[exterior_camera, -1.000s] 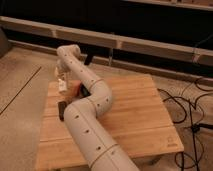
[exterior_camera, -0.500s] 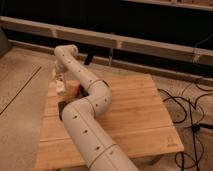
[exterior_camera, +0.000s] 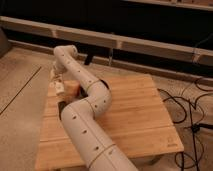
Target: Stand the bottle upright
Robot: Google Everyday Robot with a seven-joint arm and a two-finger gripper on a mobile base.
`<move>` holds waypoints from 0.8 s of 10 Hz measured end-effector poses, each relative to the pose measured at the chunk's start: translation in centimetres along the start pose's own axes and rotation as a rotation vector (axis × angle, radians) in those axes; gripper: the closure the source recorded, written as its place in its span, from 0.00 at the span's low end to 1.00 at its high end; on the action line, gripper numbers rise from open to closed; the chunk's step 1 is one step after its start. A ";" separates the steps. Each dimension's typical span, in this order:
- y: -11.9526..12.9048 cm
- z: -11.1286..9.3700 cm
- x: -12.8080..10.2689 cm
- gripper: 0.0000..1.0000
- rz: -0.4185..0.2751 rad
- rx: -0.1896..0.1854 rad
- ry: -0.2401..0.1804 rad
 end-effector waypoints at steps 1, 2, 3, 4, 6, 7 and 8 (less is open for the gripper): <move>0.2 0.0 0.0 1.00 -0.003 -0.008 -0.001; 0.3 0.1 0.3 1.00 -0.006 -0.019 0.003; 0.3 0.2 0.5 1.00 -0.005 -0.024 0.006; -0.1 0.3 1.2 1.00 0.005 -0.029 0.013; -1.1 0.1 2.1 1.00 0.025 -0.023 0.024; -1.2 0.1 2.1 1.00 0.027 -0.023 0.023; -1.0 0.2 2.1 1.00 0.025 -0.024 0.023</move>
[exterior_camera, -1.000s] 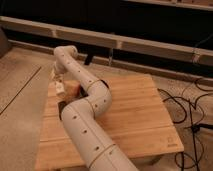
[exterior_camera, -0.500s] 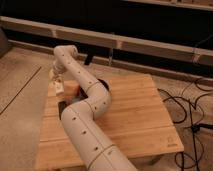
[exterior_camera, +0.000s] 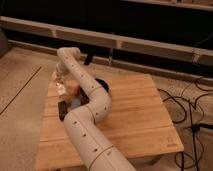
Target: Stand the bottle upright
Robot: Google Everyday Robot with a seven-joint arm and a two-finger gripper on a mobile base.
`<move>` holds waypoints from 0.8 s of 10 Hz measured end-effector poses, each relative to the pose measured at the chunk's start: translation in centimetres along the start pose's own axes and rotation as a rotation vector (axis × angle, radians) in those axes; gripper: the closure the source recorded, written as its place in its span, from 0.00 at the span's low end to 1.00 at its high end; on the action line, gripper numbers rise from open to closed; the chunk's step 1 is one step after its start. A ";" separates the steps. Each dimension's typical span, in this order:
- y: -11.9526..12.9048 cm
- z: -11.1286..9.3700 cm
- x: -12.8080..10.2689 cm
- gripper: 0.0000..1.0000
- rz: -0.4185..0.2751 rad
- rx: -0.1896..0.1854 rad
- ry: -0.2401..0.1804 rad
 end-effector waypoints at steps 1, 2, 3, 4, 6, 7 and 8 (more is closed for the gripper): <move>0.1 0.1 0.0 1.00 -0.001 0.000 0.000; -0.1 -0.1 0.0 1.00 0.001 0.000 0.000; -0.9 -0.4 0.2 1.00 0.014 0.005 0.003; -1.7 -0.7 0.4 1.00 0.026 0.011 0.007; -3.9 -1.7 0.8 1.00 0.053 0.027 0.003; -4.2 -2.0 0.2 1.00 0.047 0.028 -0.019; -3.9 -2.6 -1.0 1.00 0.013 0.025 -0.056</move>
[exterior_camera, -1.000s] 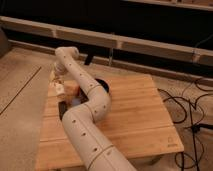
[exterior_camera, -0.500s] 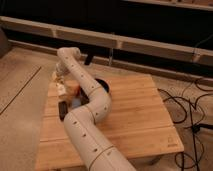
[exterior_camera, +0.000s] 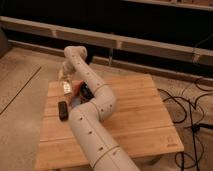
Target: Stand the bottle upright
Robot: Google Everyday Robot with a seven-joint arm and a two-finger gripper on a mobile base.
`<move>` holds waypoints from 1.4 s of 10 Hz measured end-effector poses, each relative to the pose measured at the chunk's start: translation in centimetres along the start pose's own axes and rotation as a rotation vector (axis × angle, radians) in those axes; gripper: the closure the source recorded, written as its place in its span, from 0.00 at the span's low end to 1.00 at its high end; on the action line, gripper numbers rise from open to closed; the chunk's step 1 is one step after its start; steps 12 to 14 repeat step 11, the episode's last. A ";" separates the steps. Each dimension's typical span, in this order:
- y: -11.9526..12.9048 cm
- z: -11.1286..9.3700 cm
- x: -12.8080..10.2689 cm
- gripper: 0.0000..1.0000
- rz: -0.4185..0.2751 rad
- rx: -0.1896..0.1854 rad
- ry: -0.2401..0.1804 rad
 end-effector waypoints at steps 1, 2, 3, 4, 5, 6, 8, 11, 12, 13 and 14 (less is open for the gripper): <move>0.5 -0.3 -0.8 1.00 -0.028 -0.003 -0.019; 1.7 -0.6 -1.8 1.00 -0.079 -0.007 -0.041; 2.5 -0.7 -2.5 1.00 -0.117 -0.008 -0.052; 3.0 -0.9 -2.9 1.00 -0.143 -0.005 -0.060; 3.1 -0.9 -3.1 1.00 -0.149 -0.003 -0.066; 3.0 -1.0 -3.1 1.00 -0.148 -0.003 -0.066; 3.0 -1.0 -3.1 1.00 -0.148 -0.003 -0.066; 3.6 -1.2 -4.8 1.00 -0.228 0.006 -0.128; 3.6 -1.2 -4.8 1.00 -0.228 0.006 -0.128; 3.6 -1.2 -4.8 1.00 -0.228 0.006 -0.128; 3.6 -1.2 -4.8 1.00 -0.228 0.006 -0.128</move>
